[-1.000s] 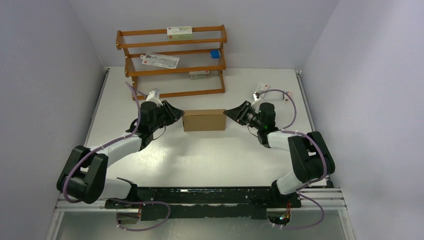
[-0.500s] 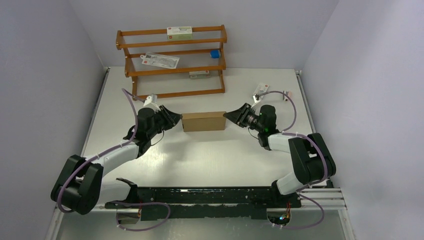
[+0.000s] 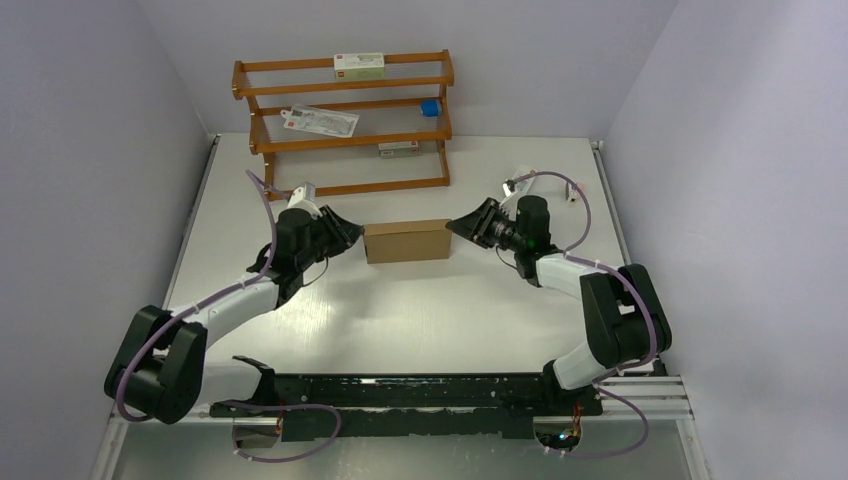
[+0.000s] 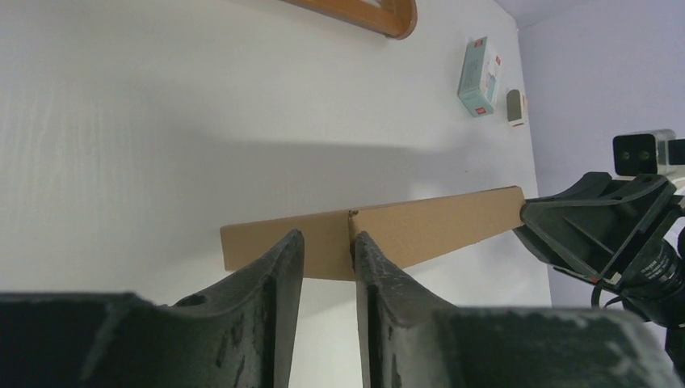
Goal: Fold the paper box
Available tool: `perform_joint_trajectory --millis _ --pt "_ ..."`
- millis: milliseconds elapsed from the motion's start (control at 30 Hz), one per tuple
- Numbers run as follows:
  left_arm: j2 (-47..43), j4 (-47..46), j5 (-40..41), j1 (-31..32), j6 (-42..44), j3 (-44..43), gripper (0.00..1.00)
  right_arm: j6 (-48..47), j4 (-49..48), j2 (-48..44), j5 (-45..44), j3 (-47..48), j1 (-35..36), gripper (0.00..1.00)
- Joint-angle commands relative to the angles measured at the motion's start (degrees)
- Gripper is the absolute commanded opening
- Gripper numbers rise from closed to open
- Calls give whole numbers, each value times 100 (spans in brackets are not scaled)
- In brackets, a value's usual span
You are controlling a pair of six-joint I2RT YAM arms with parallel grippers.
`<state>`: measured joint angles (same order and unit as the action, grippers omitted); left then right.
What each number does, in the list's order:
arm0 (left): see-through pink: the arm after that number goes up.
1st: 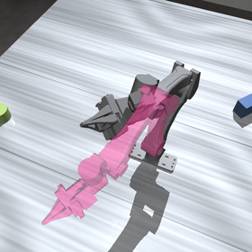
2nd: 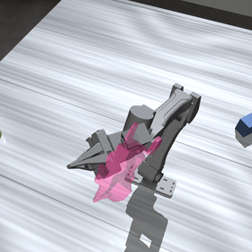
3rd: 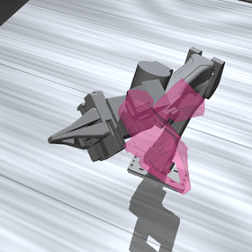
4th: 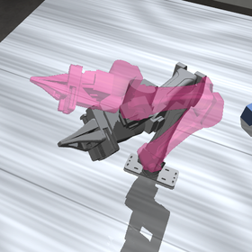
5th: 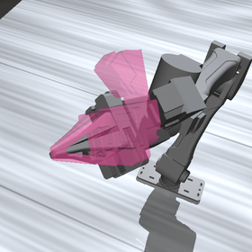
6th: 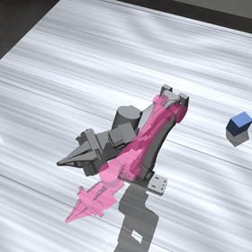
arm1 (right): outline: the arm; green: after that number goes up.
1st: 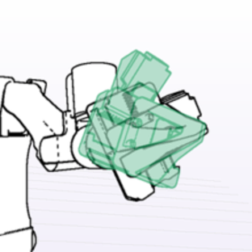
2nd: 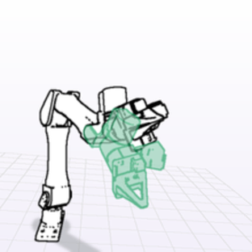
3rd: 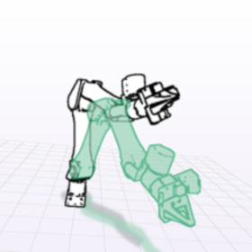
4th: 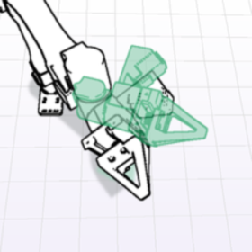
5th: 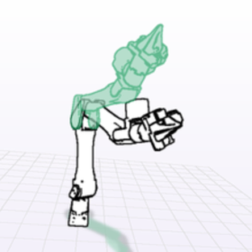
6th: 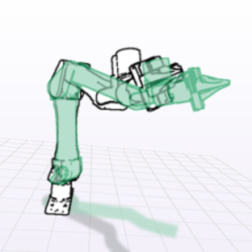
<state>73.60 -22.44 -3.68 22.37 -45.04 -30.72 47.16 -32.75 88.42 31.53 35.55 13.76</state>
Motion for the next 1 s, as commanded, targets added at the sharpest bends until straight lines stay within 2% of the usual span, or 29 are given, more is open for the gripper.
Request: perform_joint_trajectory --millis 0,133,300,633,833,967 --pt "-149 1756 239 -110 205 -15 37 -509 1818 151 -554 -60 -126 7" --pt "-400 1752 76 -118 46 -193 45 -470 1862 82 -496 104 -120 13" --pt "-590 1596 -60 -119 -97 -219 50 -304 1731 127 -181 223 -121 20" --pt "-766 997 -316 -119 -370 -253 64 -344 1748 106 -42 403 -124 22" --pt "-231 295 -649 -119 -488 -304 73 -349 1656 182 10 371 -121 24" --pt "202 79 -849 -119 -454 -401 72 -374 1657 197 27 352 -124 25"
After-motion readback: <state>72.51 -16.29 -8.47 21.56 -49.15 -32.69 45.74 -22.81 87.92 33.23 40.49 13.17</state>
